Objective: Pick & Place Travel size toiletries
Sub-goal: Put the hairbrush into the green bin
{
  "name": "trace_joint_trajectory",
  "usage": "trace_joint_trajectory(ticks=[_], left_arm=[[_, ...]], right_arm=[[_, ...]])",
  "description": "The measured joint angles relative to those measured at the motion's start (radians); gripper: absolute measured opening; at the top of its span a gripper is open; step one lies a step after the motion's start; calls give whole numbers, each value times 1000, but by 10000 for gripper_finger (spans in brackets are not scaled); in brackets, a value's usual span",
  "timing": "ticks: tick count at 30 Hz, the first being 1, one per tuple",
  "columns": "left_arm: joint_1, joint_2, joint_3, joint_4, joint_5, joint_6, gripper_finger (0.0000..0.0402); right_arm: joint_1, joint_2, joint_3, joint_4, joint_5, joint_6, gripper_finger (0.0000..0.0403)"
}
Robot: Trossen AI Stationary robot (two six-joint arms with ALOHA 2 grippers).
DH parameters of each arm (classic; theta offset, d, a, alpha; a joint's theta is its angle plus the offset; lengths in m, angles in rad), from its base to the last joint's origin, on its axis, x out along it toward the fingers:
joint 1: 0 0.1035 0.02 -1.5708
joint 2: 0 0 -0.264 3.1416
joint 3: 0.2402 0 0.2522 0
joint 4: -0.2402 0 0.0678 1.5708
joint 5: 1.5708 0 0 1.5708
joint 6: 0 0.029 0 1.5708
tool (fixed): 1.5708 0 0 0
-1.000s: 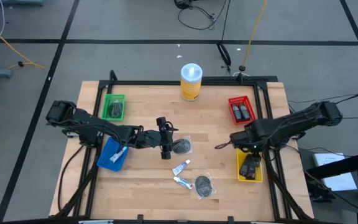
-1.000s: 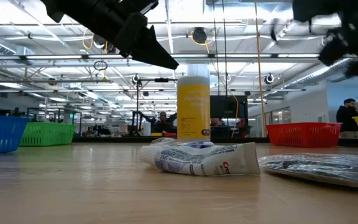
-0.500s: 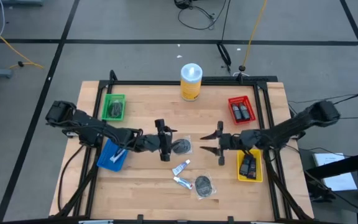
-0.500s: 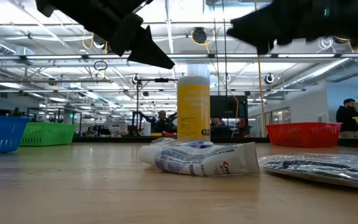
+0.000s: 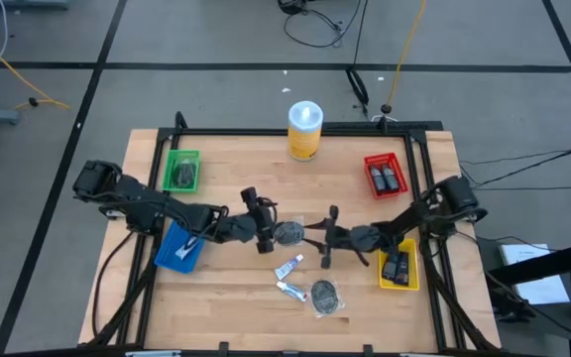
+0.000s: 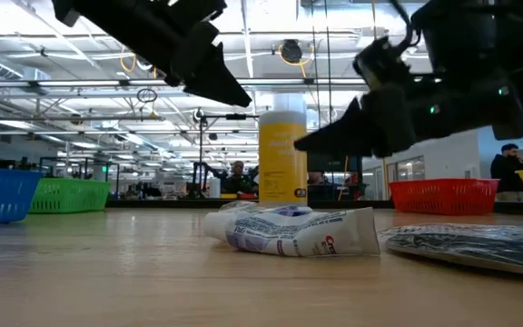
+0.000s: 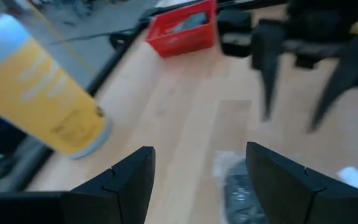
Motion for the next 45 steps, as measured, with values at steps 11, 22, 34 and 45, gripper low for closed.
trace_joint_trajectory(ticks=[11,22,34,45], left_arm=[[111,120,0,63,327,16,246],[234,239,0,-12,614,-99,246],[257,257,0,-33,760,-65,168],[250,269,0,-19,741,-8,14]], right_arm=[[0,-75,-103,-100,141,212,222],[3,-98,-188,-102,139,275,244],[6,-98,-188,-101,113,302,223],[6,-98,-187,-82,115,278,222]])
